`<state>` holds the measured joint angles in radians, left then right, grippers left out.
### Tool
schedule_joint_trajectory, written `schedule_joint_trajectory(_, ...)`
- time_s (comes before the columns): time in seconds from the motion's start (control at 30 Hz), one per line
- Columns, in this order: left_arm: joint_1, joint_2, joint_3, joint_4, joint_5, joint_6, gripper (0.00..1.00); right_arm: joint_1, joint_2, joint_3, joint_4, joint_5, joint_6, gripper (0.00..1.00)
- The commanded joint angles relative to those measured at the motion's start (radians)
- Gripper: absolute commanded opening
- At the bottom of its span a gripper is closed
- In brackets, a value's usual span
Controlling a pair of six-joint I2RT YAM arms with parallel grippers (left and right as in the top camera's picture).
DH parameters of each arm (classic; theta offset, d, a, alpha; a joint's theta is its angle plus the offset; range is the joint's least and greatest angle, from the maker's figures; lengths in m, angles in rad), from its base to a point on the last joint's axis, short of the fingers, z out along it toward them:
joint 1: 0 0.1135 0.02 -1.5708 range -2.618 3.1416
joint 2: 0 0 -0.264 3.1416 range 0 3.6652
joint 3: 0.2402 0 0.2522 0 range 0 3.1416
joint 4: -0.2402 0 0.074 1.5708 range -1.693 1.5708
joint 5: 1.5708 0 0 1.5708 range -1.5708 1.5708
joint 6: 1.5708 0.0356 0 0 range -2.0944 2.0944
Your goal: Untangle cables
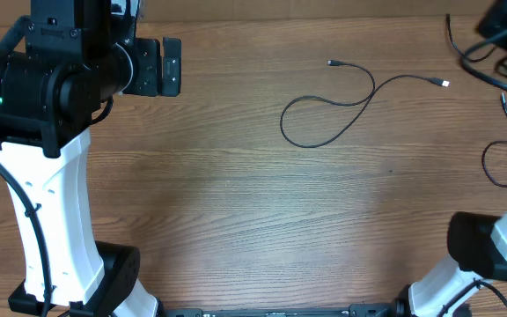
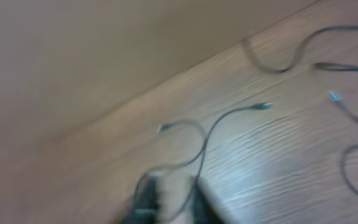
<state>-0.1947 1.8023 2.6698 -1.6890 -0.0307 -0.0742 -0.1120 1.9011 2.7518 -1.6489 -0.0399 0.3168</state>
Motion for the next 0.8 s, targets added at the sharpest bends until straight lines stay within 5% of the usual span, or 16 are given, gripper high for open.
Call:
schedule_joint_trajectory(0.0,-0.004,-0.009,0.002,0.000,0.036,0.015,1.00,0.088,0.065,-0.048,-0.002,-0.121,-0.004,0.64)
schedule_joint_trajectory(0.03,-0.004,-0.009,0.002,0.000,0.035,0.015,1.00,0.118,0.076,-0.064,0.000,-0.127,-0.004,0.72)
schedule_joint_trajectory(0.2,-0.004,-0.009,0.002,0.000,0.035,0.016,1.00,0.275,0.147,-0.154,0.033,-0.085,-0.004,0.76)
schedule_joint_trajectory(0.23,-0.004,-0.009,0.002,0.000,0.035,0.016,1.00,0.305,0.165,-0.181,0.051,-0.079,-0.004,0.90)
schedule_joint_trajectory(0.27,-0.004,-0.009,0.002,0.000,0.035,0.019,1.00,0.334,0.181,-0.211,0.073,-0.073,-0.003,0.94)
schedule_joint_trajectory(0.63,-0.004,-0.009,0.002,0.000,0.029,0.035,1.00,0.541,0.250,-0.653,0.651,-0.014,-0.015,0.91)
schedule_joint_trajectory(0.77,-0.004,-0.009,0.002,0.000,0.027,0.040,1.00,0.563,0.251,-0.765,0.785,0.050,0.101,1.00)
